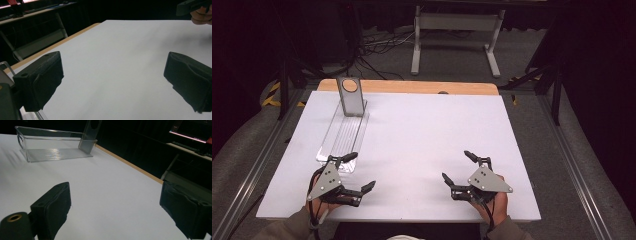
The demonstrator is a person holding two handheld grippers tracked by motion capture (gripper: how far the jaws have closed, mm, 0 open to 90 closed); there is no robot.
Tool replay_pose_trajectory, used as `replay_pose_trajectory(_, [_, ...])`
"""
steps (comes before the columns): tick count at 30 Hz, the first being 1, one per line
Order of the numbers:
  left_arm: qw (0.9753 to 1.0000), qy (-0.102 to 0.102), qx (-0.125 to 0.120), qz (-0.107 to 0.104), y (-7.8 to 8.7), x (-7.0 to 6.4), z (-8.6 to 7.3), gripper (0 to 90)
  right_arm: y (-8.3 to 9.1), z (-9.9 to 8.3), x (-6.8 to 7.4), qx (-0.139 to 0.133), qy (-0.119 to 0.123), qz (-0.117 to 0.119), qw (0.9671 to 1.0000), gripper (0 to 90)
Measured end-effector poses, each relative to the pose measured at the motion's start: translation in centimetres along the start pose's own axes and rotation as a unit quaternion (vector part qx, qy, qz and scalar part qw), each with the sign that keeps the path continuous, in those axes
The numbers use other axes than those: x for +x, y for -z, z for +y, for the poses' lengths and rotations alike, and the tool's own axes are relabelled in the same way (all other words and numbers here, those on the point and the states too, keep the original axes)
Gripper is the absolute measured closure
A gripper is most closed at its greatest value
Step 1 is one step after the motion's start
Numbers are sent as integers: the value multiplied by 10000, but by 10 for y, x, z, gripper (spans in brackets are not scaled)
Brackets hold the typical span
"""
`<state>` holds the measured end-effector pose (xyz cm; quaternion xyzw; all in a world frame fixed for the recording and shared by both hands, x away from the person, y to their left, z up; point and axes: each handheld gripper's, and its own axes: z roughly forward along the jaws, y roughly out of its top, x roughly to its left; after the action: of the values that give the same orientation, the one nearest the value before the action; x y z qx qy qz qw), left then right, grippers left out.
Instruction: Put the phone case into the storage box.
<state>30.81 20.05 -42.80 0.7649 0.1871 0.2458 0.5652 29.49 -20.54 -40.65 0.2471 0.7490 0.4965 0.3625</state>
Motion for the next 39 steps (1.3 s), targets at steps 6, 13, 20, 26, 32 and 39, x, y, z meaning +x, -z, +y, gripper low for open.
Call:
replay_pose_trajectory(6, [10000, 46, 88, 2, 0, 0, -6, 31, 0, -1, 2, 20, 12, 19, 10000, 101])
replay_pose_trajectory(13, [9995, 131, 249, -108, 1, 0, -15, 31, 4, -4, 3, 23, -26, 27, 10000, 94])
replay_pose_trajectory(20, [9997, 131, 156, -121, 3, 0, -14, 31, 2, -7, 4, 49, 4, 120, 9999, 83])
replay_pose_trajectory(26, [9998, 171, 100, -77, 4, 1, -12, 31, 1, -8, 6, 52, 14, 185, 9998, 81])
replay_pose_trajectory(32, [9998, 181, 65, -107, 5, 3, -12, 33, 0, -9, 8, 54, 21, 226, 9997, 81])
replay_pose_trajectory(39, [9997, 161, 58, -201, 6, 4, -11, 32, -4, -10, 13, 128, 77, 271, 9995, 81])
